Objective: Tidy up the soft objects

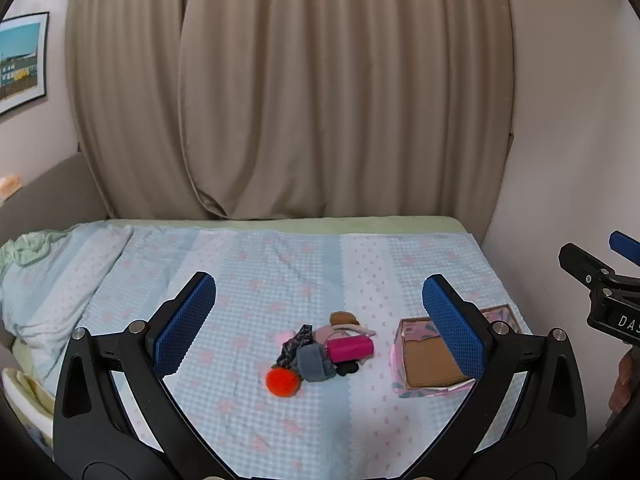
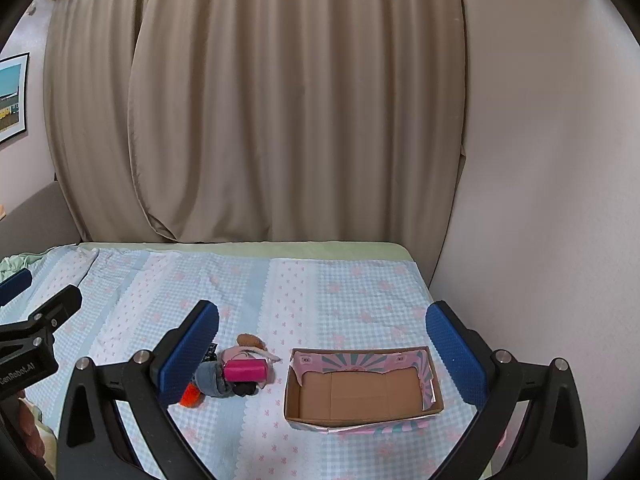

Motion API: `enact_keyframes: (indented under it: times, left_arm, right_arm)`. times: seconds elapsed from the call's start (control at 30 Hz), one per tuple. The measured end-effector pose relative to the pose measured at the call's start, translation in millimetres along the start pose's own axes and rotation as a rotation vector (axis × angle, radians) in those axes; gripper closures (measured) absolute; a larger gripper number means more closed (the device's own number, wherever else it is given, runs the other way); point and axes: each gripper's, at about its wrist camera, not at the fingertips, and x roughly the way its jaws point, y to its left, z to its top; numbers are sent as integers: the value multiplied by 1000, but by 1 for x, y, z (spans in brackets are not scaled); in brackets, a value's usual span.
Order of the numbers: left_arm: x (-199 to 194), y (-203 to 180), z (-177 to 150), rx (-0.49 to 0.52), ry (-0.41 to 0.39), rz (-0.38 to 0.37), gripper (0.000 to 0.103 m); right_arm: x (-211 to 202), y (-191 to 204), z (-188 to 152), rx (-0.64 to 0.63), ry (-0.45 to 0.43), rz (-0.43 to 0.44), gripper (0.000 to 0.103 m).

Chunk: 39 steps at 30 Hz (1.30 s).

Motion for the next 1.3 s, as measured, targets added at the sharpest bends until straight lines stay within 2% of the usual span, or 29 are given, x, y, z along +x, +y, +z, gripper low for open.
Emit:
enact_keyframes:
  times: [0.37, 0.53, 1.3]
  left_arm:
    - [-3, 2, 5, 8, -12, 11, 1]
    - [-2, 3, 2, -12, 1, -18, 1]
    - [-1, 5, 4, -1, 6, -24, 1]
  right_arm:
    - [5, 3, -2, 0, -4, -8, 0]
    - [9, 5, -5, 3, -4, -12, 0]
    - [9, 4, -8, 13, -5, -10, 0]
